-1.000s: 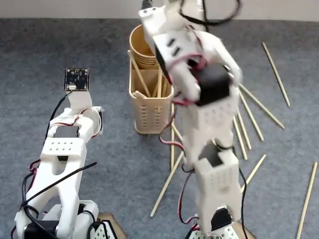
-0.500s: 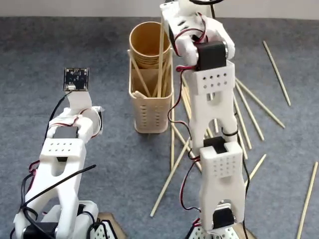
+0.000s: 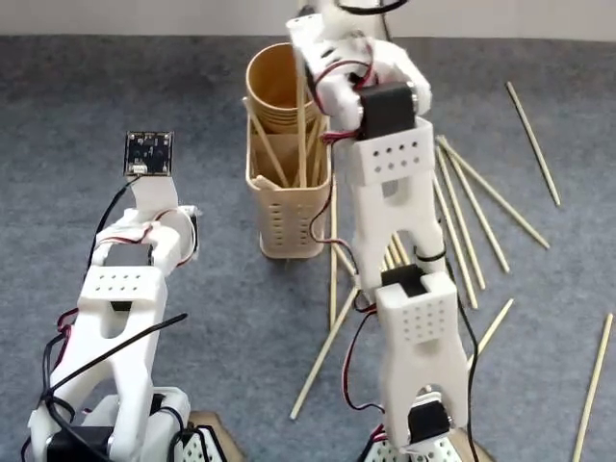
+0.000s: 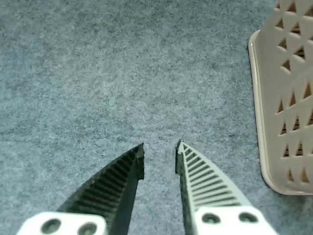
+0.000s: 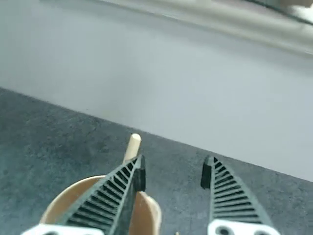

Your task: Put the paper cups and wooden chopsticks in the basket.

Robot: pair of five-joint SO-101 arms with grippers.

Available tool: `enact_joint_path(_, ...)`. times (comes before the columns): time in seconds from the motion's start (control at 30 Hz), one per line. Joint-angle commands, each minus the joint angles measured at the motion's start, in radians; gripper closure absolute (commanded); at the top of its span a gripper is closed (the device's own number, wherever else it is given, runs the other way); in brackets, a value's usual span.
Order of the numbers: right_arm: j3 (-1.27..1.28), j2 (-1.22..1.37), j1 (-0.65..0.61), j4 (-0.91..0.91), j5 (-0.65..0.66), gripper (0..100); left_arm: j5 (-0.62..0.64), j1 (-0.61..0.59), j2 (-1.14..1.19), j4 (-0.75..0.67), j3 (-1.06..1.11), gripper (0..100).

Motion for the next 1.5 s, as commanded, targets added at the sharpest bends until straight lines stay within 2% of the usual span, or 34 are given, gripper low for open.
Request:
enact_joint_path(0.0, -0.013, -0.024, -0.05, 0.056, 0.012, 80.7, -0.012, 0.018, -0.019, -0.011, -0.005, 86)
enact_joint_path(0.3, -0.39, -0.219, -0.116, 0.367, 0.014, 80.7, -0.012, 0.018, -0.021, -0.014, -0.005, 86)
enact_joint_path(0.4, -0.351, -0.387, -0.101, 0.475, 0.014, 80.7, -0.012, 0.018, -0.021, -0.015, -0.005, 86)
enact_joint_path(0.5, -0.3, -0.559, -0.019, 0.552, 0.014, 80.7, -0.012, 0.018, -0.021, -0.015, -0.005, 86)
enact_joint_path(0.57, -0.236, -0.656, 0.11, 0.559, 0.028, 80.7, -0.012, 0.018, -0.021, -0.012, -0.005, 86)
enact_joint_path(0.7, 0.157, -0.794, 0.506, 0.559, 0.133, 80.7, -0.009, 0.019, -0.021, -0.011, -0.005, 86)
enact_joint_path(0.87, 0.86, -0.845, 0.719, 0.521, 0.43, 80.7, -0.009, 0.056, -0.021, -0.011, -0.004, 86)
enact_joint_path(0.93, 1.124, -0.845, 0.816, 0.427, 0.488, 80.7, -0.009, 0.059, -0.021, -0.011, -0.004, 86)
enact_joint_path(1.13, 1.804, -0.854, 1.07, -0.053, 0.502, 80.7, -0.011, 0.059, -0.021, -0.012, -0.004, 86)
enact_joint_path(1.23, 1.937, -0.872, 1.147, -0.163, 0.546, 80.7, -0.011, 0.061, -0.021, -0.012, -0.004, 86)
enact_joint_path(1.47, 2.103, -0.972, 1.274, -0.162, 0.721, 80.7, -0.011, 0.061, -0.021, -0.011, -0.002, 86)
